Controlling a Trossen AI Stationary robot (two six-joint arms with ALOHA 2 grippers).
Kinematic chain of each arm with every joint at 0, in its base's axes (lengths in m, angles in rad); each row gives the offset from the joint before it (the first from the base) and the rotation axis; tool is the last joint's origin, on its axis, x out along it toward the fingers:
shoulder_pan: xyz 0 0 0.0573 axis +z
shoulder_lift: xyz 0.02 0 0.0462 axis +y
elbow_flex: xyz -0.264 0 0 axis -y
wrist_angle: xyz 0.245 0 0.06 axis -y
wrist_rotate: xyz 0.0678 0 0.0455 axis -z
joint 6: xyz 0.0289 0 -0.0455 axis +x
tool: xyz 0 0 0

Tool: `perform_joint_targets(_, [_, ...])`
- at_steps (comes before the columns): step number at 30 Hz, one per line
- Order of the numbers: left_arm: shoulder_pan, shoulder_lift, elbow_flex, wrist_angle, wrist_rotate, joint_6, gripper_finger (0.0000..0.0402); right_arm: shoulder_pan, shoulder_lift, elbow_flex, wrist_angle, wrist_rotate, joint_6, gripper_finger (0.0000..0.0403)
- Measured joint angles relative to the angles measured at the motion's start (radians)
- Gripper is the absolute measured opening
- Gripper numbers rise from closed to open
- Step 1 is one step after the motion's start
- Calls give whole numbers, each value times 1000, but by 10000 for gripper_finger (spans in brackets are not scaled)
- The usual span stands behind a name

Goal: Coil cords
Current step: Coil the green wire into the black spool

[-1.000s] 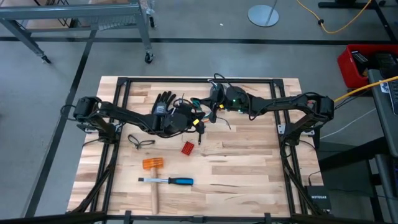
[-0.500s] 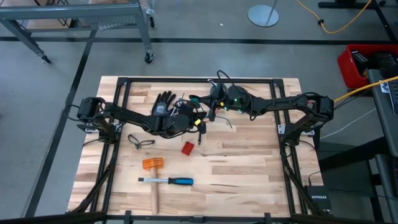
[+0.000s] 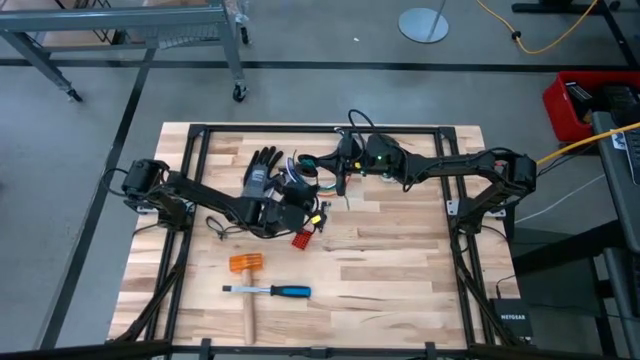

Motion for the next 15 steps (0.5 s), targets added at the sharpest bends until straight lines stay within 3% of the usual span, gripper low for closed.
perform_joint_targets(8, [-10,0,0,-4,-5,27,16,0,0,0,30,-107,-1,1])
perform_joint_targets(15, [-12,3,-2,5,13,27,38,1,-4,6,70,-110,1,1])
